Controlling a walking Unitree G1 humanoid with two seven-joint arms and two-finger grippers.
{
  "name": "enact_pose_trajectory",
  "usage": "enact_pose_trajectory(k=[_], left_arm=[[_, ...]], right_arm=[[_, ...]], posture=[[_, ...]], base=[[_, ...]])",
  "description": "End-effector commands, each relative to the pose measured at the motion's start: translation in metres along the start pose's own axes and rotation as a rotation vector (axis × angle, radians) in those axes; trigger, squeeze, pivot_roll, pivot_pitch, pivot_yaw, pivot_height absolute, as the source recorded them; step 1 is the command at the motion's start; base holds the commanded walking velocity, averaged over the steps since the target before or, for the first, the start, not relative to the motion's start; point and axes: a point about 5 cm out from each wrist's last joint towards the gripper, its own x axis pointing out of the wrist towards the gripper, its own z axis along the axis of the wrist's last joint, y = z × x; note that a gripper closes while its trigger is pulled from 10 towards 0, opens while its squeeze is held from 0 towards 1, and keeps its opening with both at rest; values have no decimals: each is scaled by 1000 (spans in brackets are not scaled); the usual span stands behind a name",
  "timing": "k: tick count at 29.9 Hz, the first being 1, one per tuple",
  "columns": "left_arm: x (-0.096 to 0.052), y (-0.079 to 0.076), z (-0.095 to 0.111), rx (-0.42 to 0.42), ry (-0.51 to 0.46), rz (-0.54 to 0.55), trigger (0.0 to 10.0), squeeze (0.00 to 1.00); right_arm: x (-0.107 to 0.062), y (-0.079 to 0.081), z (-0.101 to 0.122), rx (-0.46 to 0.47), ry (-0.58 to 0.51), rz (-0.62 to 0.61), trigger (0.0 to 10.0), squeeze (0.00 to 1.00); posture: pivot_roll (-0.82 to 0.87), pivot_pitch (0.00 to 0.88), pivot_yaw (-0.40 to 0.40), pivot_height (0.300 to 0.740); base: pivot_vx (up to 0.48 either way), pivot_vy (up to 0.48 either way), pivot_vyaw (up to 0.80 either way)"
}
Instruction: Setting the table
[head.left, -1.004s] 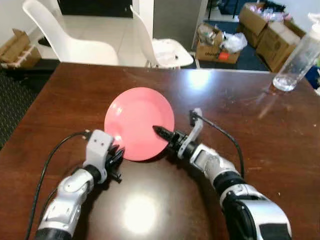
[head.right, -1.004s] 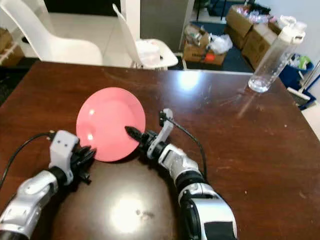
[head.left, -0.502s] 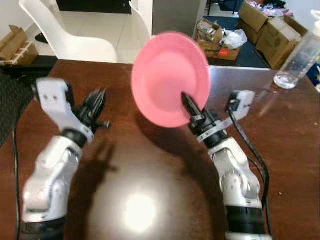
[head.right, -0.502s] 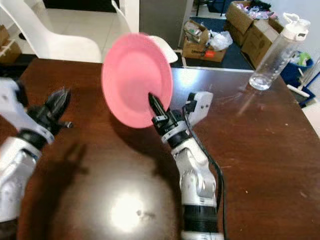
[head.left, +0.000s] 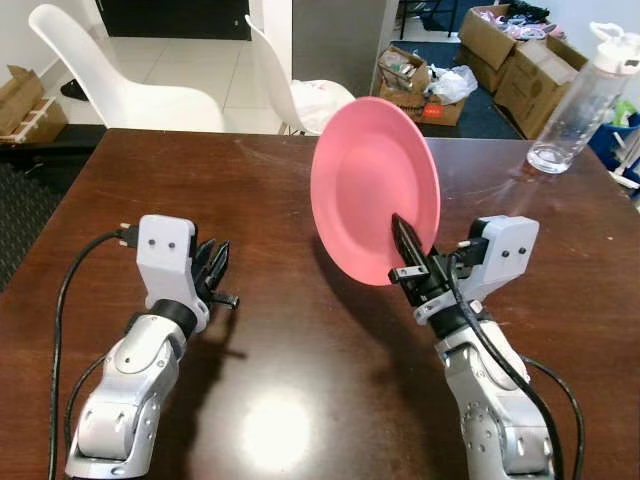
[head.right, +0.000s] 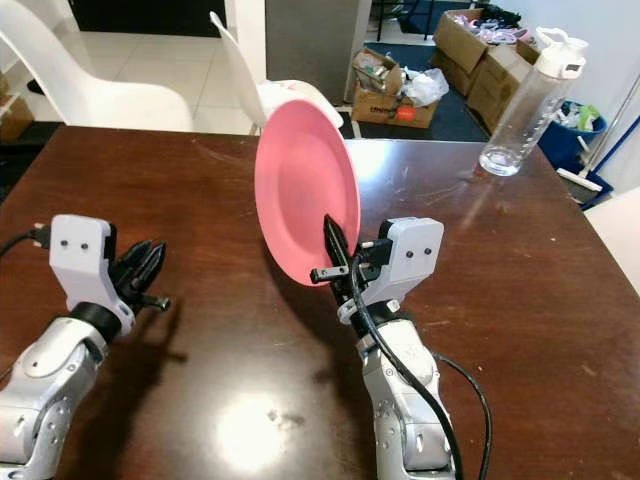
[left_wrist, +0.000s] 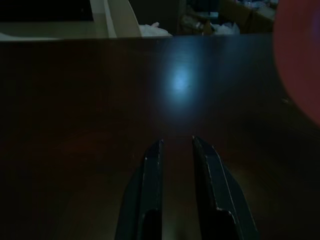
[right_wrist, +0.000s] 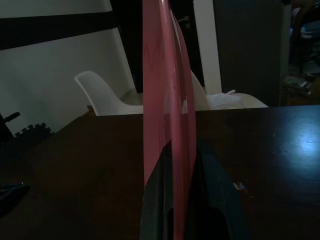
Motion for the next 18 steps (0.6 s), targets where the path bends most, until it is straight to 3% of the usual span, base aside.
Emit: enact_pose_trajectory(k=[1, 18], left_arm=[[-1, 1, -8, 6, 21, 24, 10000, 0], [-1, 2, -12, 9, 10, 43, 10000, 0]], right_arm=[[4, 5, -2, 4, 8, 8, 10000, 0], [8, 7, -7, 10, 49, 11, 10000, 0]], posture=[[-45, 22, 45, 740], [-34, 20, 37, 740]], base=[[0, 0, 0], [0, 0, 0]])
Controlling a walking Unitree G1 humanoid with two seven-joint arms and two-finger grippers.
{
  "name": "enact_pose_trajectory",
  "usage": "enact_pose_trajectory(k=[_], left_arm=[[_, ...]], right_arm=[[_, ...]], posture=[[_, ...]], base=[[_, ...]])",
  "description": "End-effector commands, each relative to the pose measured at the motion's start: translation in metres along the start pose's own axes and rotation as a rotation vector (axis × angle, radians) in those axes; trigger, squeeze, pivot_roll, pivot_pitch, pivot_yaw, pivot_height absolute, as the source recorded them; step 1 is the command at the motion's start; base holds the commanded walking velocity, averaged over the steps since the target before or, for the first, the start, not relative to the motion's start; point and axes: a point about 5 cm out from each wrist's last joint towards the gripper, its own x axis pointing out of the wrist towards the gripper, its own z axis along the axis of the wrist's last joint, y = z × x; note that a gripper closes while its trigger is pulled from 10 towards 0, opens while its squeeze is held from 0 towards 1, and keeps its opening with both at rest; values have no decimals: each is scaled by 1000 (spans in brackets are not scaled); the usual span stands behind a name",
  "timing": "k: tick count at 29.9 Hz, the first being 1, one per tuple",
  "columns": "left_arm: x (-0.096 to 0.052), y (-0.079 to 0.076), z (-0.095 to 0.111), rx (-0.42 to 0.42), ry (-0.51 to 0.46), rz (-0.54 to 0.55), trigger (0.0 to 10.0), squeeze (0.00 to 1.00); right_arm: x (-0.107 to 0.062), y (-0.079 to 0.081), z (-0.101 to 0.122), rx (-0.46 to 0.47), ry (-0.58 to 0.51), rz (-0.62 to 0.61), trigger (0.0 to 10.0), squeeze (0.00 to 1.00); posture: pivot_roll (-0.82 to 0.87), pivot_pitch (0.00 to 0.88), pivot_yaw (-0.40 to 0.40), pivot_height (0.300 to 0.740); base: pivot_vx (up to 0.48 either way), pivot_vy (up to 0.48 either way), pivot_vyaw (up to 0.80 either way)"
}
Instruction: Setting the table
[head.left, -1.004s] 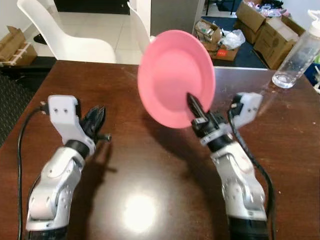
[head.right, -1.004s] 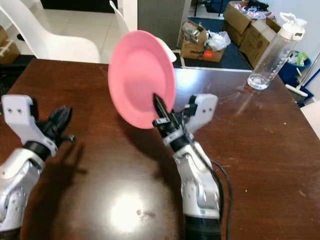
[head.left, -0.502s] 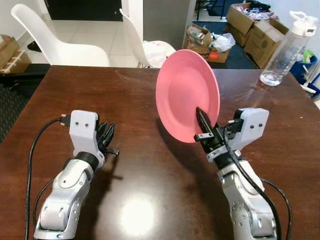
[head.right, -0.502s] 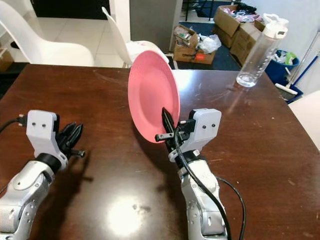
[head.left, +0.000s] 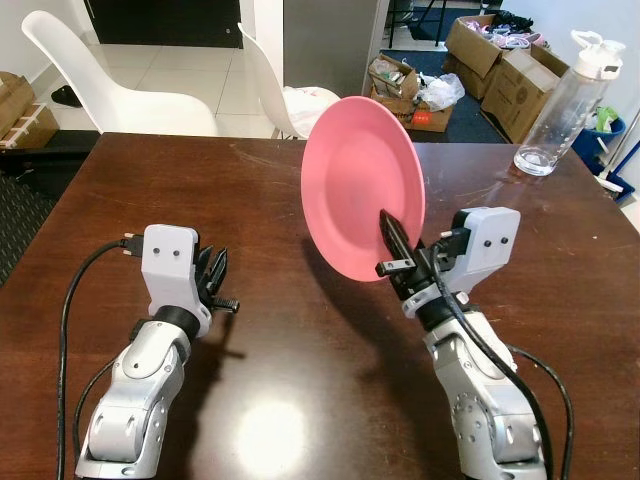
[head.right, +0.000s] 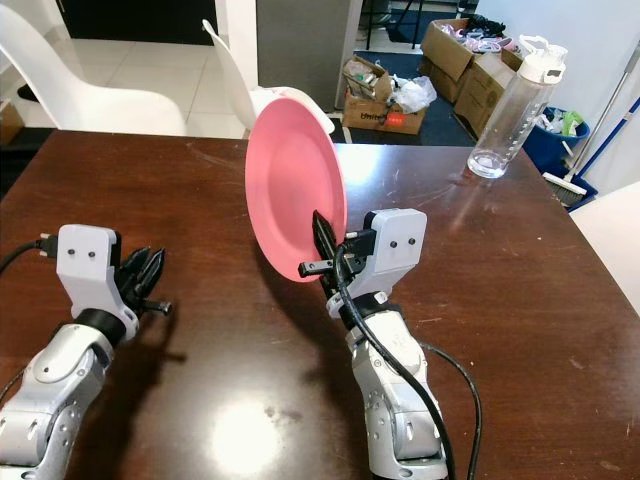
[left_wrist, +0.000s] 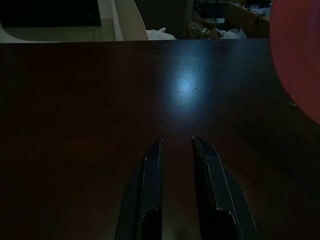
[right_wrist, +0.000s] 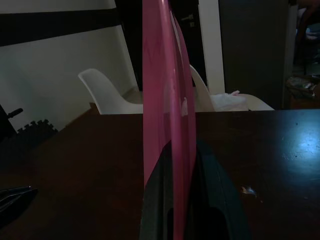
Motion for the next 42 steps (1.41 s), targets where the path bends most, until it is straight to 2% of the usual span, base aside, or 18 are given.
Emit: enact_pose_trajectory(k=[1, 42], left_arm=[[-3, 2, -7, -1, 23, 6, 10000, 0], [-4, 2, -8, 8, 18, 8, 10000, 0]], right_arm=[[-1, 0, -5, 7, 27, -5, 10000, 0], [-1, -4, -11, 29, 51, -41, 10000, 0]], posture=[[-34, 20, 37, 740], [-30, 30, 35, 740]], base=[[0, 0, 0], [-330, 0, 0]])
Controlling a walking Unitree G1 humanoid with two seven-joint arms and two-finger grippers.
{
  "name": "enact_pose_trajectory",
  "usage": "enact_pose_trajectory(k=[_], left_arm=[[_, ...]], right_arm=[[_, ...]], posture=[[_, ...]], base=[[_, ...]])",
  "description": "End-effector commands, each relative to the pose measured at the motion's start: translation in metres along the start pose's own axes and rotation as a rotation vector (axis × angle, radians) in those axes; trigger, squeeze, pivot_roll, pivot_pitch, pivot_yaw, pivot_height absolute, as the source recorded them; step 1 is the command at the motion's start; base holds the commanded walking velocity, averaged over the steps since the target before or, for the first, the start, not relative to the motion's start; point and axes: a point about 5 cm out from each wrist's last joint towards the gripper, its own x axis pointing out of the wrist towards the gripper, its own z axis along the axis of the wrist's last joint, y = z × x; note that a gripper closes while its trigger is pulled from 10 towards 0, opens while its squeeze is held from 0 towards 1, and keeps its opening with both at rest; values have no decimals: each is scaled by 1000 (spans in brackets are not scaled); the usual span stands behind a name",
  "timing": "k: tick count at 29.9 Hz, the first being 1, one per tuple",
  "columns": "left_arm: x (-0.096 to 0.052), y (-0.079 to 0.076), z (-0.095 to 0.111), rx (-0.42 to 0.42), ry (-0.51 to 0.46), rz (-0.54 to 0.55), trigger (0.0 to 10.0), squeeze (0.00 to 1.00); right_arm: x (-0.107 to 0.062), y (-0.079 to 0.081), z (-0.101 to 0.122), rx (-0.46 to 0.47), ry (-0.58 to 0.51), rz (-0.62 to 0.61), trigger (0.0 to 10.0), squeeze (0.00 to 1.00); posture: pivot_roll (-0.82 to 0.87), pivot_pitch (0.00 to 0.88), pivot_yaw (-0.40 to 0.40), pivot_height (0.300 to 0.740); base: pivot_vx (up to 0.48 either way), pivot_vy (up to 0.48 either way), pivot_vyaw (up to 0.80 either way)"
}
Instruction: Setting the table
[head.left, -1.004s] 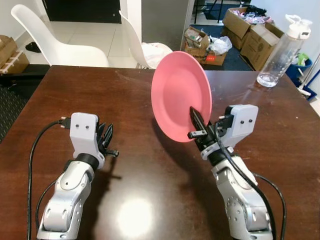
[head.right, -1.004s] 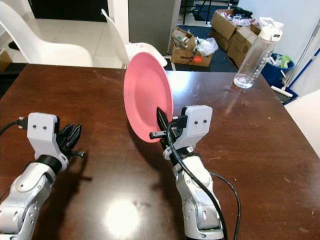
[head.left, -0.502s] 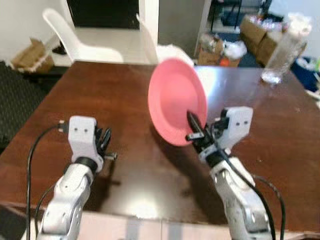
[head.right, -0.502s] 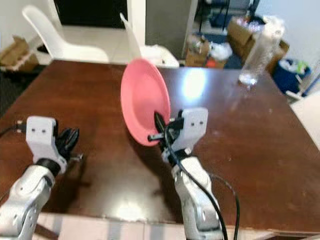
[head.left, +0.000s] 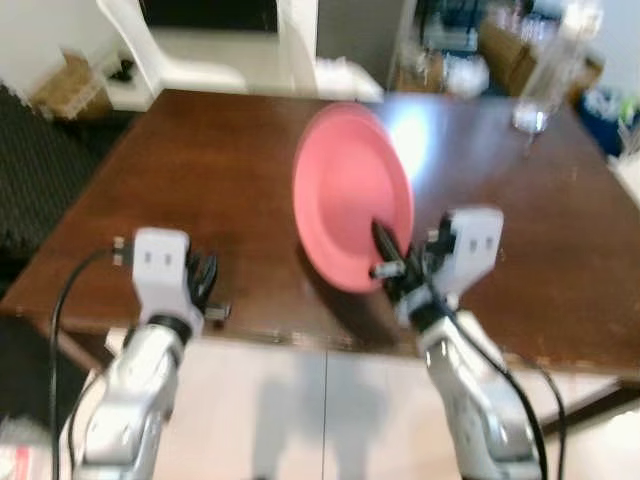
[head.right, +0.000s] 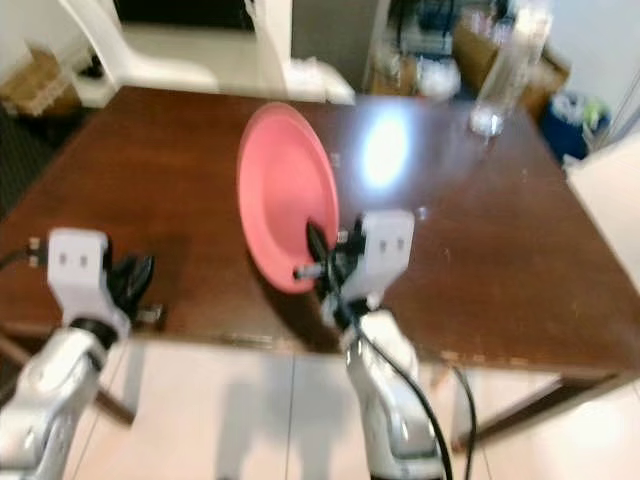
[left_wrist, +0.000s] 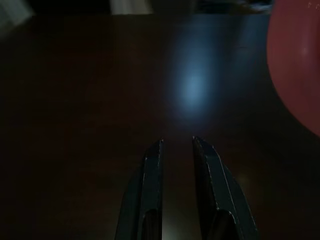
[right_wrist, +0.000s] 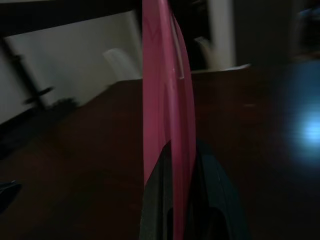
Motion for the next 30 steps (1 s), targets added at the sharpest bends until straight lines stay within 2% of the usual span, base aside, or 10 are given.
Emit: enact_pose_trajectory(k=[1, 9, 30], left_arm=[[-2, 3, -3, 10, 14, 11, 10000, 0], [-2, 3, -4, 13, 19, 6, 10000, 0], [-3, -1, -7, 0, 34, -7, 10000, 0]], right_arm=[[0, 4, -1, 20, -4, 5, 10000, 0], [0, 3, -2, 32, 1, -3, 10000, 0], [0, 1, -4, 56, 17, -17, 10000, 0]], posture=[[-30, 30, 35, 740], [-31, 30, 37, 740], [-31, 32, 35, 740]], base=[[-274, 0, 0], [0, 0, 0], [0, 0, -799]])
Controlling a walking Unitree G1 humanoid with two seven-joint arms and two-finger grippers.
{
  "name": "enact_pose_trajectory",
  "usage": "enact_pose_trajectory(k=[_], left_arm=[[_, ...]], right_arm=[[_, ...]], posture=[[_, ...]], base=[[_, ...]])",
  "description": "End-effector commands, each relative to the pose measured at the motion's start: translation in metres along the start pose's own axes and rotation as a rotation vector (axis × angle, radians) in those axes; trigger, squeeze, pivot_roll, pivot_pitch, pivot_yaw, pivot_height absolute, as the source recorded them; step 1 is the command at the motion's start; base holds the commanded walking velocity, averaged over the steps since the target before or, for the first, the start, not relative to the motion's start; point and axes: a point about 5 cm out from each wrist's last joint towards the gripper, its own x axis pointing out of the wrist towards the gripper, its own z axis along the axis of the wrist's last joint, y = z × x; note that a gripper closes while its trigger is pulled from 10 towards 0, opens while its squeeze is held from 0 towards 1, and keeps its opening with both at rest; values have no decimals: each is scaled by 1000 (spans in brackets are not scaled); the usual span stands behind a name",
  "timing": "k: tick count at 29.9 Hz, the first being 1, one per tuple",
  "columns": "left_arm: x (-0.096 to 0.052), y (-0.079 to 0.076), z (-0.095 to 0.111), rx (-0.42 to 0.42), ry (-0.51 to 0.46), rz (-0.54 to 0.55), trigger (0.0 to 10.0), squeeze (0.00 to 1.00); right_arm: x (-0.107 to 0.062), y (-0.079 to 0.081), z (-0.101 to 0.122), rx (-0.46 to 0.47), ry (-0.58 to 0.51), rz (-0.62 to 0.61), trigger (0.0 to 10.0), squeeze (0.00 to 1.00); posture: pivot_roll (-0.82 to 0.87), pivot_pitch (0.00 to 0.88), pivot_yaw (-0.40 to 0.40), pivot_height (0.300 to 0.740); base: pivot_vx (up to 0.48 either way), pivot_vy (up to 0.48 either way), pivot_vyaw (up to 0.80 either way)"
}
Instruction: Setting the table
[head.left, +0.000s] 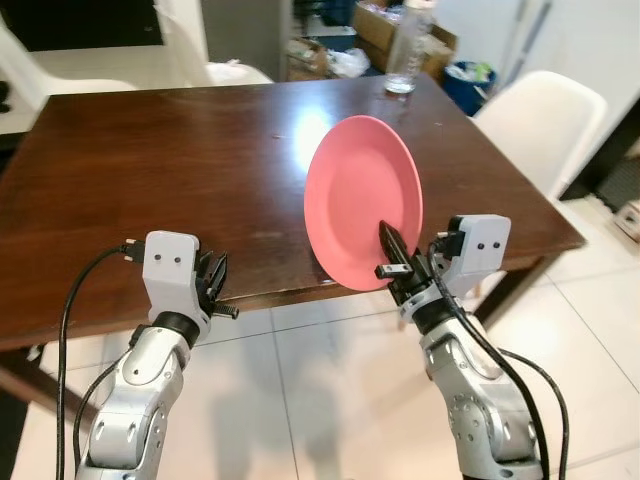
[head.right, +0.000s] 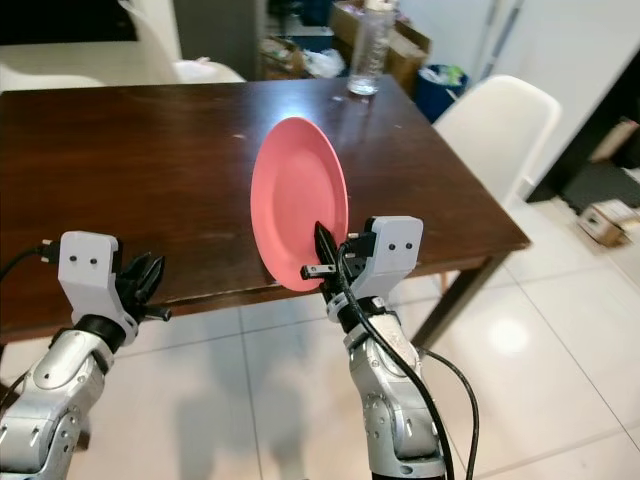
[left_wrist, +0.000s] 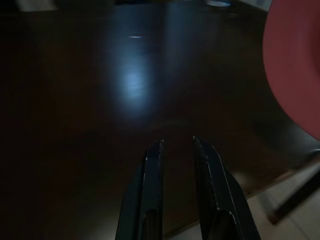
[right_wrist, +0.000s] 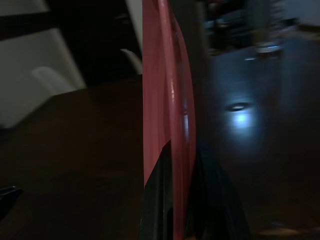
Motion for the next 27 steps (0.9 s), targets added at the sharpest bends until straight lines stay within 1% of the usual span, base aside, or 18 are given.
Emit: enact_pose_trajectory(k=[1, 22, 27], left_arm=[[-2, 0, -5, 1, 28, 0, 10000, 0], [-1, -2, -9, -11, 40, -4, 10000, 0], [-1, -1, -14, -4, 52, -5, 10000, 0]], right_arm=[[-1, 1, -2, 19, 5, -5, 10000, 0], [0, 2, -1, 21, 7, 1, 10000, 0], [-1, 2, -2, 20, 11, 0, 10000, 0]], posture=[[-31, 33, 34, 740], [-32, 34, 33, 740], [-33, 36, 34, 740]], base=[[0, 0, -800], [0, 0, -800], [0, 0, -800]])
